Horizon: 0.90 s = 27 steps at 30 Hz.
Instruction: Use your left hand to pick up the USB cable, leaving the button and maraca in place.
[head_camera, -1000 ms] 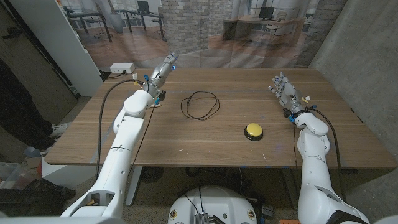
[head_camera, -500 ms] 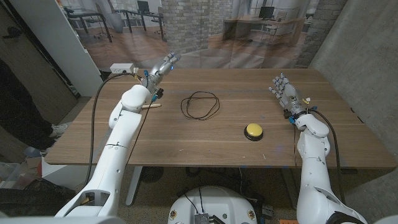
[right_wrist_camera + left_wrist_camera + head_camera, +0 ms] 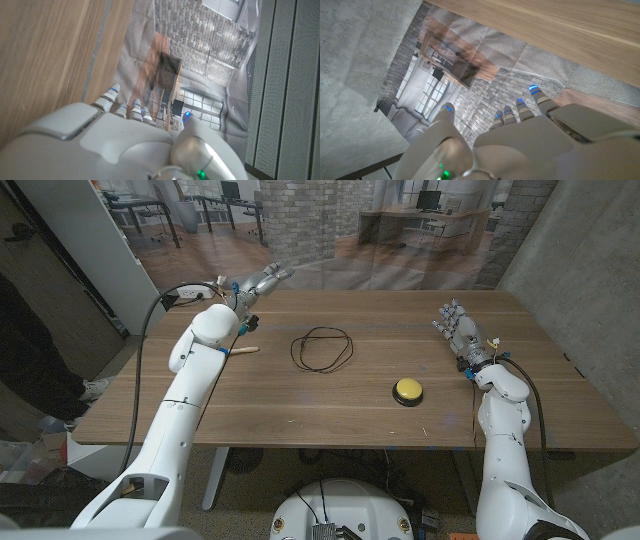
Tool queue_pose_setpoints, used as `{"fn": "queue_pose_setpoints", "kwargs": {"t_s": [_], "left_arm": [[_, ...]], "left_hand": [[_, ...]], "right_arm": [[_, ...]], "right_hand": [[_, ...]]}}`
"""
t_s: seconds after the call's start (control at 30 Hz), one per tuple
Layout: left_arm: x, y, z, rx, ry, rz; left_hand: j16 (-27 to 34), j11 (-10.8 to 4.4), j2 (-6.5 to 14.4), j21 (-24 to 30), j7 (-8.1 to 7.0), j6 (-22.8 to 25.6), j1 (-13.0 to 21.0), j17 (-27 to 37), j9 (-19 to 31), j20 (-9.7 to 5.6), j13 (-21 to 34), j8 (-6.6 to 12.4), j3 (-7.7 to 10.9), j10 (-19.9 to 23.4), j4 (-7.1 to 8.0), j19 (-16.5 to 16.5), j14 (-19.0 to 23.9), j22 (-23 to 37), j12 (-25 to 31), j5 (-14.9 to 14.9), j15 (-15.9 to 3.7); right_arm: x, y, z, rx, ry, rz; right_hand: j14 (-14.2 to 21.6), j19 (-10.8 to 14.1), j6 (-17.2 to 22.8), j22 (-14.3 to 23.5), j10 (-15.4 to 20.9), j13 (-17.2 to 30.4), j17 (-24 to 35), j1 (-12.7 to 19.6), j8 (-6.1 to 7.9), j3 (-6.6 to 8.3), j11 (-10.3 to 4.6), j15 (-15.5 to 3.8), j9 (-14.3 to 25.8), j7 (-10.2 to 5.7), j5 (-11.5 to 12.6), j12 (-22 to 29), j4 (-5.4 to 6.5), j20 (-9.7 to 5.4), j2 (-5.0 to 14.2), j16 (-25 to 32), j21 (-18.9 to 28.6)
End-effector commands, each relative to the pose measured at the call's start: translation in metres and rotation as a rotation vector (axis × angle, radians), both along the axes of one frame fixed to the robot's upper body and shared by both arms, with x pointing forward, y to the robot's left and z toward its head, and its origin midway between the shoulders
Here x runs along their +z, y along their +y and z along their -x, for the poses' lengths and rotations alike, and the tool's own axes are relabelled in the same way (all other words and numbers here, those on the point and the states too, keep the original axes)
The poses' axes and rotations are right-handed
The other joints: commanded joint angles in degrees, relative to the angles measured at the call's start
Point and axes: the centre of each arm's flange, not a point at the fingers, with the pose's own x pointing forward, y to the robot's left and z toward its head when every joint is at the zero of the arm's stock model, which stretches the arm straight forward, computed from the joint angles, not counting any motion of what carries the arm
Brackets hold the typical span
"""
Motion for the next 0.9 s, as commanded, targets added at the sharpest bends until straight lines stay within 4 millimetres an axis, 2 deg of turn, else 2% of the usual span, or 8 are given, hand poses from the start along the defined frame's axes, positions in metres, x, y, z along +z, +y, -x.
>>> {"fn": "queue_pose_setpoints", "kwargs": {"t_s": [0.03, 0.9], "left_arm": [[0.018, 0.002, 0.001, 0.097, 0.06, -0.097], [0.052, -0.007, -0.002, 0.148, 0.236, -0.31]], "left_hand": [[0.8, 0.89, -0.3, 0.8, 0.93, 0.8, 1.4, 0.4, 0.1, 1.02, 0.2, 0.38, 0.05, 2.2, -1.27, 1.9, 2.3, 0.3, 0.8, -0.3, 0.46], [0.9, 2.31, -2.0, 1.5, 2.8, 3.1, 3.4, 0.5, 0.2, 0.81, 0.5, 0.45, -0.7, 6.5, -3.34, 5.1, 6.0, 0.3, 1.6, -0.5, 0.89]], "right_arm": [[-0.001, -0.001, -0.003, -0.001, 0.004, -0.007], [-0.004, -0.002, -0.012, 0.012, 0.009, -0.021]], "right_hand": [[-0.1, 0.3, 0.0, 0.3, 0.1, 0.2, 0.3, -0.1, 0.34, -0.07, 0.33, 0.23, 0.3, 0.19, 0.3, 0.4, 0.06, 0.04, -0.52, 0.4, 0.3], [-0.1, 0.3, 0.0, 0.3, 0.0, 0.2, 0.2, -0.3, 0.33, -0.3, 0.28, 0.3, 0.3, 0.24, 0.3, 0.3, 0.0, 0.11, -0.77, 0.4, 0.2]]}}
